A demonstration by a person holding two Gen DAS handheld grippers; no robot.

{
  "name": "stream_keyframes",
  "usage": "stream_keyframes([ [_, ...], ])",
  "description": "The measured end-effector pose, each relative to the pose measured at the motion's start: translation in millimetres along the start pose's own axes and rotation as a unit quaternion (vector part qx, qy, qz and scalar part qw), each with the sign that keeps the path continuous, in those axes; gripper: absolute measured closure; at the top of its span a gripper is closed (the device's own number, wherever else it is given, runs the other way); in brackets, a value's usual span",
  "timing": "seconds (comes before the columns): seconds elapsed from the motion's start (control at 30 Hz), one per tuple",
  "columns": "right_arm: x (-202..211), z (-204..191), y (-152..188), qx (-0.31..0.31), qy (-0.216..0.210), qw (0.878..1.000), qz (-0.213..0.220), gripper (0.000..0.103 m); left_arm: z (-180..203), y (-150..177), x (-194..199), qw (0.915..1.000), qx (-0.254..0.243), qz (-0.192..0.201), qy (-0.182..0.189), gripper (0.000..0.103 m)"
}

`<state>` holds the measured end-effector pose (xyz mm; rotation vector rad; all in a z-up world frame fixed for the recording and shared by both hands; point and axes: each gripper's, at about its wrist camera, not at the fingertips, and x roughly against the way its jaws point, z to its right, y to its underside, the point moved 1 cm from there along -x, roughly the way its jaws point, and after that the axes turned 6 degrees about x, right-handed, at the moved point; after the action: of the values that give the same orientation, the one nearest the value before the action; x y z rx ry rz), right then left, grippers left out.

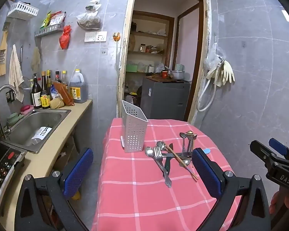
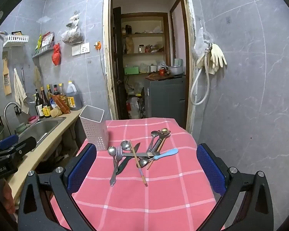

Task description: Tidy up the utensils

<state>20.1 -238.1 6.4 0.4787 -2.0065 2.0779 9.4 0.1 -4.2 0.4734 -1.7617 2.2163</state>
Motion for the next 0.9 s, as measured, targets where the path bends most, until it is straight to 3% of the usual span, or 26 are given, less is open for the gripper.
stream_keyframes([
  [0.47, -1.7, -2.8, -0.2, 0.004, 0.001, 1.0, -0.002, 0.001, -14.8, -1.5, -8.7, 1.0, 0.006, -0.001, -0.003, 0.0],
  [0.9, -2.3, -3.3, -0.5, 0.004, 0.001, 1.0, -0.004, 0.001, -4.9, 0.5, -7.0, 1.0, 0.005, -0.004, -0.004, 0.0],
])
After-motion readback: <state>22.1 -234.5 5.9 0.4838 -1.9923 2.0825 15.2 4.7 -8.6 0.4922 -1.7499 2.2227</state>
